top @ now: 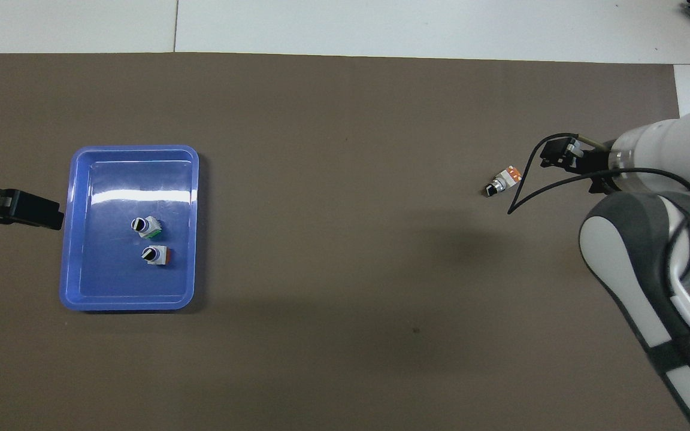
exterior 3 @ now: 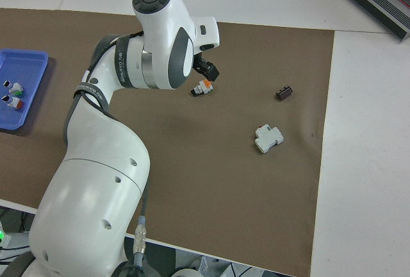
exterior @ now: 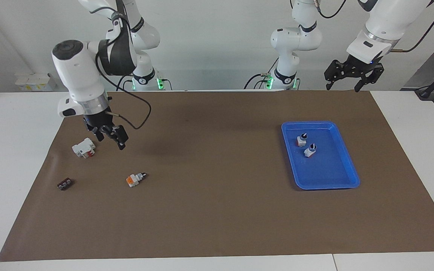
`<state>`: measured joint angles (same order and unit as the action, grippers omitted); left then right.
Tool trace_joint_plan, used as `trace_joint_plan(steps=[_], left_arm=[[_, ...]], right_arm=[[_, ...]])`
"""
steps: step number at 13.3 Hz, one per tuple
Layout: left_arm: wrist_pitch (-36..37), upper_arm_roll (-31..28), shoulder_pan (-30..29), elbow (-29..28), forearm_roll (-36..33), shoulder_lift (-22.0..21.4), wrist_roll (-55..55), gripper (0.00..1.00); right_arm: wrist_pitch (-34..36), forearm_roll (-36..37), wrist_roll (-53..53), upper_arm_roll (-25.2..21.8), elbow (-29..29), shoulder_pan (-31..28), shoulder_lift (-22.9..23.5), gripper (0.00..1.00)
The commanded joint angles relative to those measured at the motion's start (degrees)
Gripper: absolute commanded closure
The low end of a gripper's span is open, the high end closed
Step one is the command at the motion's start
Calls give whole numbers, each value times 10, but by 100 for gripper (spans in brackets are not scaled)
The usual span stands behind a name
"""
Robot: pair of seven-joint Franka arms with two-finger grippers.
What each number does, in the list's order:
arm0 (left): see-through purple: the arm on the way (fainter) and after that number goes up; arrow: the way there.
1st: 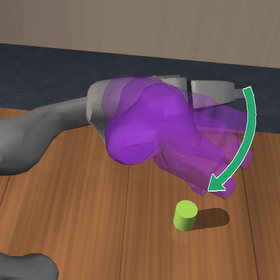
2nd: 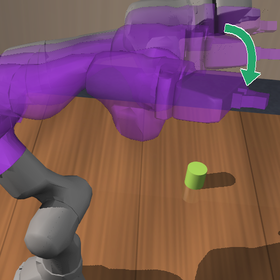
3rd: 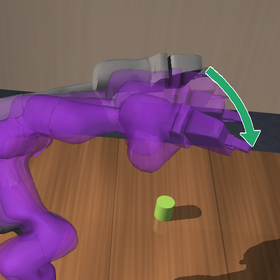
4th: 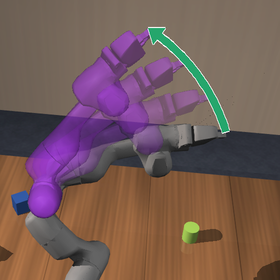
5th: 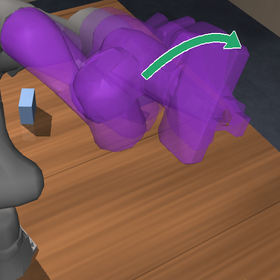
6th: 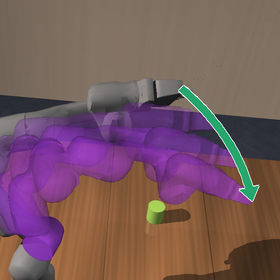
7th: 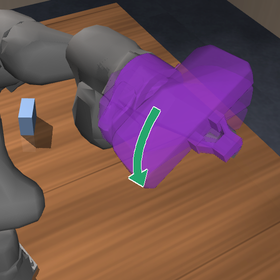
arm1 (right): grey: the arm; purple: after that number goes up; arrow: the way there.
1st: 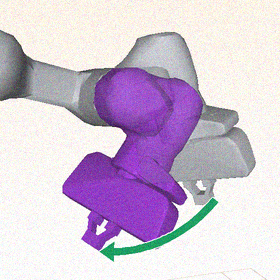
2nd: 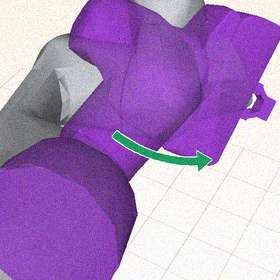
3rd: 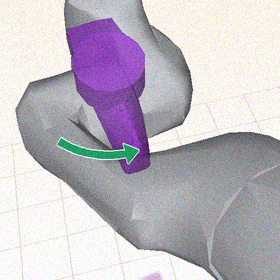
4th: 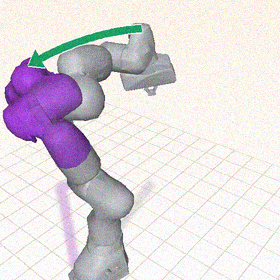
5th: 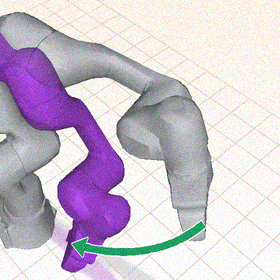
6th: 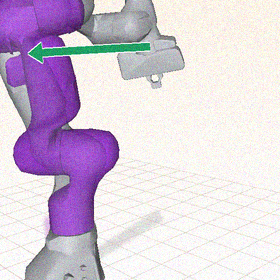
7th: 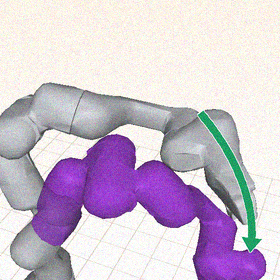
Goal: Turn and place switch with both arms
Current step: 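Grasp the orange-and-white switch with the right gripper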
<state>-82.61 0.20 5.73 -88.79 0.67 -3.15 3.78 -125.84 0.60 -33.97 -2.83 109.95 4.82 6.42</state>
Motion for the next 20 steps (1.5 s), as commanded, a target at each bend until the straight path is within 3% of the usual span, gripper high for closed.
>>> trace_joint_plan(steps=[1, 4, 8, 9, 10, 11, 17, 20], left_arm=[[-3, -3, 4, -15, -9, -14, -5, 0], [-3, -3, 4, -15, -9, -14, -5, 0], [-3, -3, 4, -15, -9, -14, -5, 0], [-3, -3, 4, -15, -9, -14, -5, 0], [-3, -3, 4, -15, -9, -14, -5, 0], [-3, -3, 4, -15, -9, -14, -5, 0], [-5, -3, 4, -15, -9, -14, -3, 0], [-4, -3, 4, -15, -9, -14, -6, 0]], right_arm=[[-109, 6, -94, 4, 11, -3, 84, 0], [-173, 4, -124, 4, 14, -2, 145, 0], [-183, 1, -144, 5, 23, 0, 160, 0], [-183, -2, -152, 5, 23, 1, 163, 7], [-182, -4, -151, 5, 22, 1, 163, 43], [-182, -5, -149, 5, 22, 1, 163, 99], [-142, -12, -135, 17, 3, 3, 157, 100], [-62, -117, -138, 28, -46, 4, 145, 100]])
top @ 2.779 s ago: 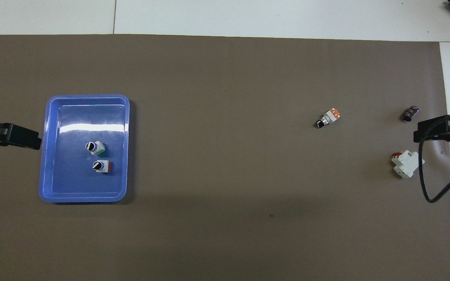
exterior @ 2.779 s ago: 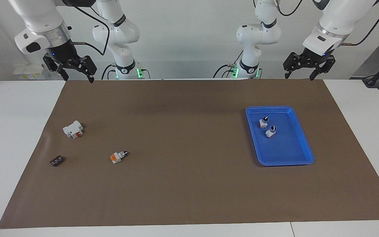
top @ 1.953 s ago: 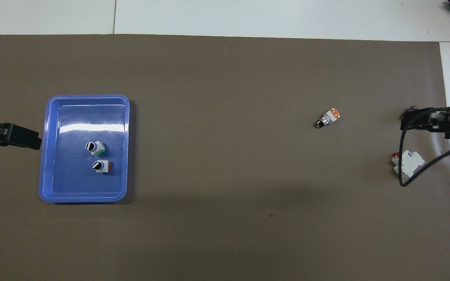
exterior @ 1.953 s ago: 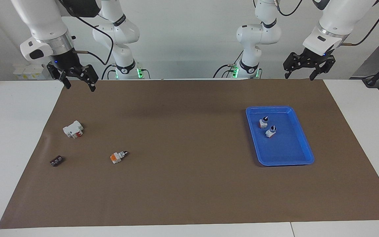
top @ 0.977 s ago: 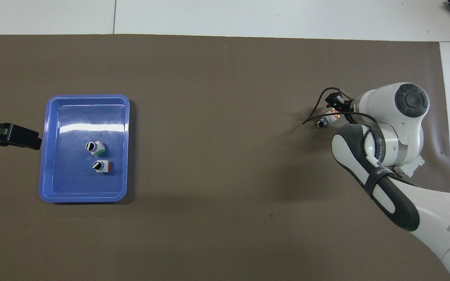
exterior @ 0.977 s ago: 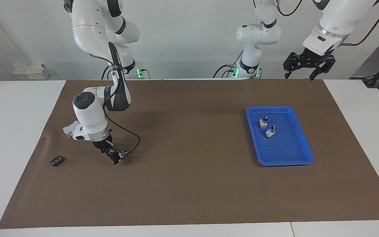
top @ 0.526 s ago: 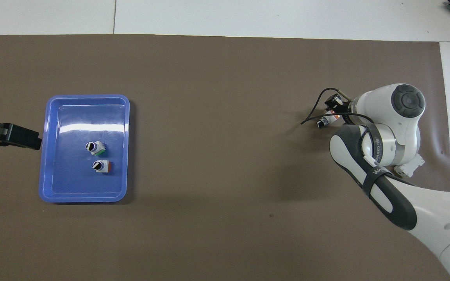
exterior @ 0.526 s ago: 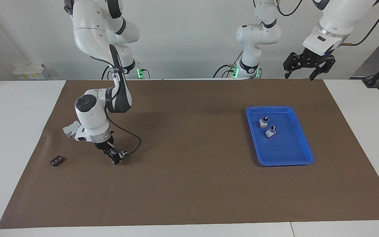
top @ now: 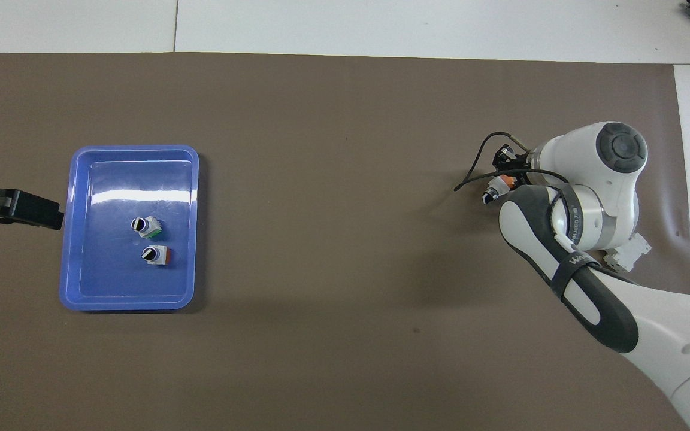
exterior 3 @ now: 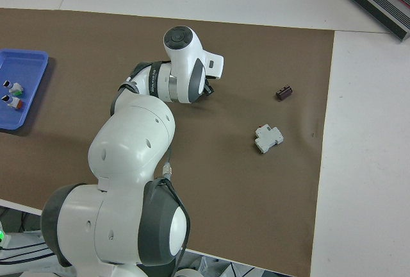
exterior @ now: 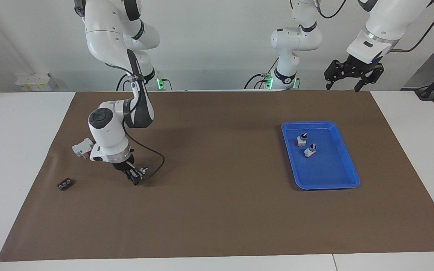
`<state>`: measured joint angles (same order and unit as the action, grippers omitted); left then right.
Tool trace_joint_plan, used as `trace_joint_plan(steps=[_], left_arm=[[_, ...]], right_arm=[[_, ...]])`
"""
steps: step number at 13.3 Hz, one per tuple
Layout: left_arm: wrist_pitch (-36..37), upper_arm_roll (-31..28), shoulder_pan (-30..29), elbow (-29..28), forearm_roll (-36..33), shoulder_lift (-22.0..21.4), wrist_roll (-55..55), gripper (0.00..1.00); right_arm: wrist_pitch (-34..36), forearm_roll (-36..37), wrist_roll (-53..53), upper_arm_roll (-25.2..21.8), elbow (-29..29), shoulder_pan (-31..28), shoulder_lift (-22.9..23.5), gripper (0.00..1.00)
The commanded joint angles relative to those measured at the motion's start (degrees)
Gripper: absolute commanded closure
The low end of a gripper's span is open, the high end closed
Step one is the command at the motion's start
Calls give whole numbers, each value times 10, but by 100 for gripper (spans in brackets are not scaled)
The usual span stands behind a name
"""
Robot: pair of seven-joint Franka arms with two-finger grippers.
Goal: Turn and place switch with both arms
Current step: 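Carry the switch toward the tray while the left gripper reaches it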
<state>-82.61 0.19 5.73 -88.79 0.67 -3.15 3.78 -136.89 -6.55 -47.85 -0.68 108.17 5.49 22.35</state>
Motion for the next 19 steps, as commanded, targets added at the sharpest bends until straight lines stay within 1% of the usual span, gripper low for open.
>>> trace_joint_plan(steps=[1, 4, 6, 8, 10, 11, 12, 13, 14, 16, 17, 18, 19], left_arm=[[-4, -3, 5, -15, -9, -14, -8, 0], [-8, -1, 6, -15, -9, -14, -7, 0], [-9, -1, 9, -14, -8, -14, -7, 0], [3, 1, 13, -16, -7, -17, -13, 0], [11, 1, 12, -20, -7, -19, -14, 0], [10, 1, 13, -22, -7, -20, -15, 0], [7, 4, 13, -21, -6, -20, -16, 0], [10, 5, 14, -22, -4, -20, -15, 0], [15, 9, 14, -26, 10, -23, -14, 0], [-10, 9, 7, -36, 75, -26, -14, 0], [-27, 8, 5, -44, 103, -26, -13, 0], [-39, 8, 5, -58, 117, -33, -12, 0], [-59, 9, 6, -80, 137, -42, -11, 0]], right_arm=[[75, -70, -4, 10, -46, -1, -19, 100], [159, -143, -61, 31, -98, -1, -32, 100], [183, -159, -142, 65, -116, -1, -46, 100], [192, -160, -230, 112, -138, -2, -49, 100], [196, -172, -328, 152, -172, -4, -48, 100], [196, -205, -364, 167, -187, -3, -48, 100], [195, -236, -384, 172, -195, -1, -48, 100], [196, -261, -387, 184, -200, -2, -49, 100], [193, -285, -390, 199, -211, -3, -48, 100], [181, -327, -395, 211, -217, 12, -48, 100], [175, -329, -410, 212, -218, 26, -48, 100], [167, -327, -424, 212, -219, 36, -48, 100], [155, -330, -427, 212, -219, 40, -48, 100]])
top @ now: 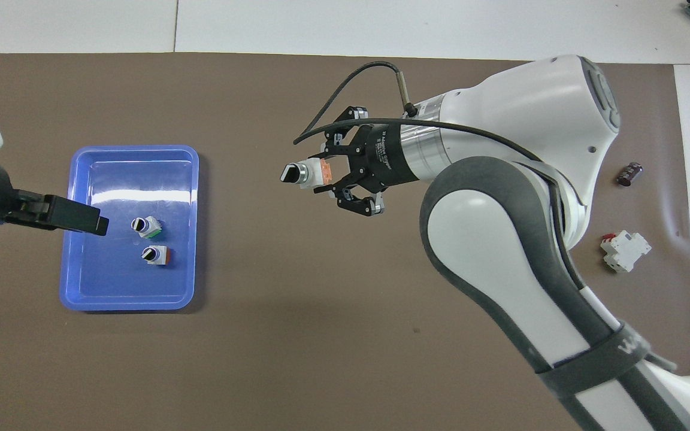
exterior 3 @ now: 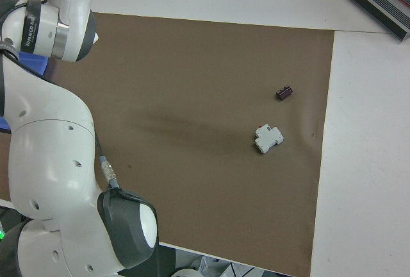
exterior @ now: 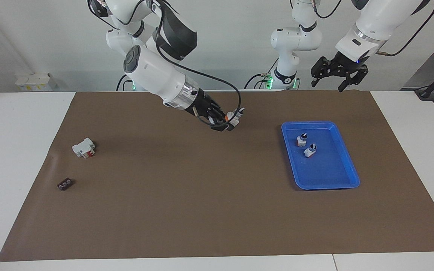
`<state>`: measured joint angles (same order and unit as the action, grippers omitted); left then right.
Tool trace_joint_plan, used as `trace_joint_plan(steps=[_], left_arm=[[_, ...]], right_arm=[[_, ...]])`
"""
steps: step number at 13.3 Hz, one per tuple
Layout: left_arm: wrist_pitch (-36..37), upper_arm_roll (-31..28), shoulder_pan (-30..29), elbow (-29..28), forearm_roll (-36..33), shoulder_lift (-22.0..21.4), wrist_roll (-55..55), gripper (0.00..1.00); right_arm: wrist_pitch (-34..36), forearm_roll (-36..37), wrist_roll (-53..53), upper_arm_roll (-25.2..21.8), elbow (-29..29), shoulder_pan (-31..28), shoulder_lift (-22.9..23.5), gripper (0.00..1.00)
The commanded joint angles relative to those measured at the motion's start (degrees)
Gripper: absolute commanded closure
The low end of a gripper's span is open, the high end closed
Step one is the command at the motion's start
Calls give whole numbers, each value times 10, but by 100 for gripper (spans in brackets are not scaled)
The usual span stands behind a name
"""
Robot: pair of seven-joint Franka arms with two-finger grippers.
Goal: Turn and place switch with both arms
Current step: 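Carry the switch toward the tray while the left gripper reaches it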
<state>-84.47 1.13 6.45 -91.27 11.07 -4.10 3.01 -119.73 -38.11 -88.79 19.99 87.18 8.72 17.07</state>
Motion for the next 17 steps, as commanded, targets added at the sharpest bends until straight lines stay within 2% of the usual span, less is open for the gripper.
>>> trace_joint_plan(steps=[1, 3, 5, 8, 10, 11, 13, 17], left_arm=[[-59, -1, 0, -70, 61, -39, -3, 0], [-82, -1, 3, -94, 110, -50, 0, 2], [-97, 0, 7, -119, 168, -62, 8, 11], [-97, 0, 7, -113, 247, -60, 25, 16], [-97, 1, 7, -111, 278, -60, 40, 21], [-97, 1, 7, -107, 287, -58, 40, 25], [-104, 5, 7, -97, 289, -55, 43, 26], [-108, 6, 6, -75, 287, -50, 44, 32]], right_arm=[[-27, -17, -19, 5, -9, 12, 5, 100], [-60, -19, -37, 5, -8, 38, 6, 100], [-98, -38, -48, 5, -8, 54, 9, 100], [-128, -60, -55, 6, -10, 81, 9, 100], [-189, -87, -74, 6, -4, 98, 9, 100], [-193, -91, -89, 5, -3, 107, 10, 100], [-192, -86, -124, 5, -6, 109, 10, 100], [-193, -81, -124, 4, -3, 115, 10, 100]])
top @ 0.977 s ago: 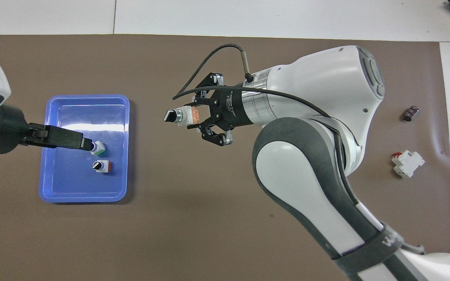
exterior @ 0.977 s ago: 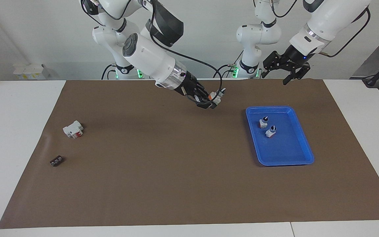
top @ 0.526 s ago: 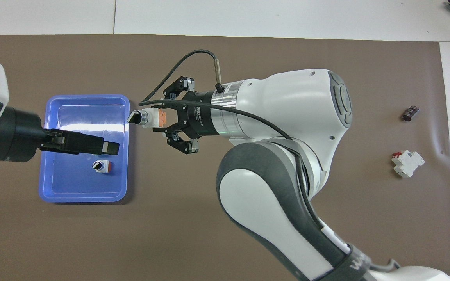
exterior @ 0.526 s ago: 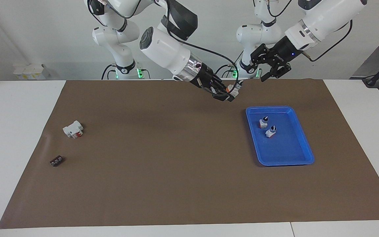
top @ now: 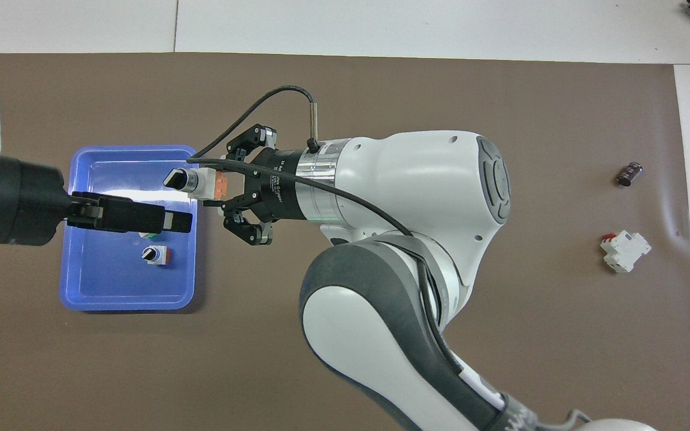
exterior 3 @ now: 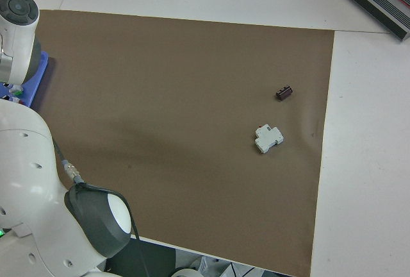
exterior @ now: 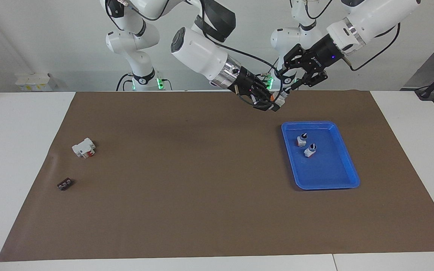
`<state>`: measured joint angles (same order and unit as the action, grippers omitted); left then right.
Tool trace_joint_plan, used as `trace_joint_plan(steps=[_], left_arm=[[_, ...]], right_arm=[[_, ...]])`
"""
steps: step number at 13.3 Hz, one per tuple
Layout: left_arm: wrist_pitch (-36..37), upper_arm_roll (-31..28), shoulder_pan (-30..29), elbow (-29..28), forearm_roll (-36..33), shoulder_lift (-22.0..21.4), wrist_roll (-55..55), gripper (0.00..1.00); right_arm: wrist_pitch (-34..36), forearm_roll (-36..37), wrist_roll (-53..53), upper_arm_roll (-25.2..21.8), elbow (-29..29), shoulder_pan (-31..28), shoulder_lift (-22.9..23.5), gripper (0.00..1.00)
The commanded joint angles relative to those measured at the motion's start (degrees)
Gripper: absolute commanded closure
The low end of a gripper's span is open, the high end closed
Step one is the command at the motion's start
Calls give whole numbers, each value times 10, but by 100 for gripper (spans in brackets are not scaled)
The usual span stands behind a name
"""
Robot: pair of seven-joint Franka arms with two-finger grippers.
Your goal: Turn and place switch with both arms
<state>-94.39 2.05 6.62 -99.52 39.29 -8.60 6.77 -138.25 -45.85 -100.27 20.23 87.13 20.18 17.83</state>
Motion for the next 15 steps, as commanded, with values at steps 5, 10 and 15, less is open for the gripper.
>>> trace_joint_plan(steps=[5, 10, 15], left_arm=[[-53, 4, 8, 28, -3, 12, 7, 34], [-92, 10, 36, 28, -53, 16, 7, 39], [-108, 10, 38, 32, -95, 22, 7, 45]], right_arm=[[-8, -3, -9, 2, 0, 1, 3, 100], [-8, -4, -12, 2, 0, 1, 3, 100], [-8, -4, -12, 2, 0, 1, 3, 100]])
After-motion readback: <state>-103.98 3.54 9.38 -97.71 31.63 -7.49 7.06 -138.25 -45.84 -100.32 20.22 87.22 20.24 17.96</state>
